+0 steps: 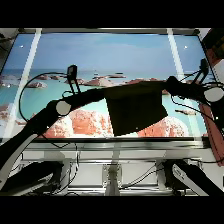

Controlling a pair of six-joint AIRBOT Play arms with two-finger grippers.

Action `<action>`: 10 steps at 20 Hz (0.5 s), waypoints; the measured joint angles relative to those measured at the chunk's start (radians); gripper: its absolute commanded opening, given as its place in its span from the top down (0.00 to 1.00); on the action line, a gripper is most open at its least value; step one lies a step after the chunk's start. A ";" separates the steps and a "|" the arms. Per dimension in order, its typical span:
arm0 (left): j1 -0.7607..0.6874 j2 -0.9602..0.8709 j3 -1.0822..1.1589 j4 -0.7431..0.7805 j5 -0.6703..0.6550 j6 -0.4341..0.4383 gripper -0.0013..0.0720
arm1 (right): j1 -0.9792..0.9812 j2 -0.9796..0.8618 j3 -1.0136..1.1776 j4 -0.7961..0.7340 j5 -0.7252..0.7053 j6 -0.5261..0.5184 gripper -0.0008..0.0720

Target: Fold the clothes and pants, and hang the long-sleeved shirts on hangers.

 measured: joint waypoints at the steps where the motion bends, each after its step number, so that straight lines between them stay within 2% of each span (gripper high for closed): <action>1: -0.021 -0.009 0.000 -0.012 -0.050 -0.002 0.97 | 0.000 -0.026 0.022 -0.063 0.056 -0.005 0.91; 4: -0.079 -0.039 0.000 -0.031 -0.199 -0.004 0.97 | 0.000 -0.071 0.072 -0.233 0.241 -0.016 0.91; 7: -0.130 -0.086 0.001 -0.045 -0.284 -0.028 0.96 | 0.000 -0.091 0.092 -0.337 0.399 -0.040 0.91; 8: -0.145 -0.104 0.001 -0.047 -0.301 -0.034 0.95 | 0.000 -0.095 0.095 -0.360 0.436 -0.047 0.87; 9: -0.157 -0.120 0.001 -0.052 -0.313 -0.038 0.92 | 0.000 -0.098 0.098 -0.376 0.462 -0.053 0.63; 10: -0.165 -0.134 0.001 -0.055 -0.329 -0.039 0.65 | 0.000 -0.100 0.100 -0.407 0.476 -0.058 0.25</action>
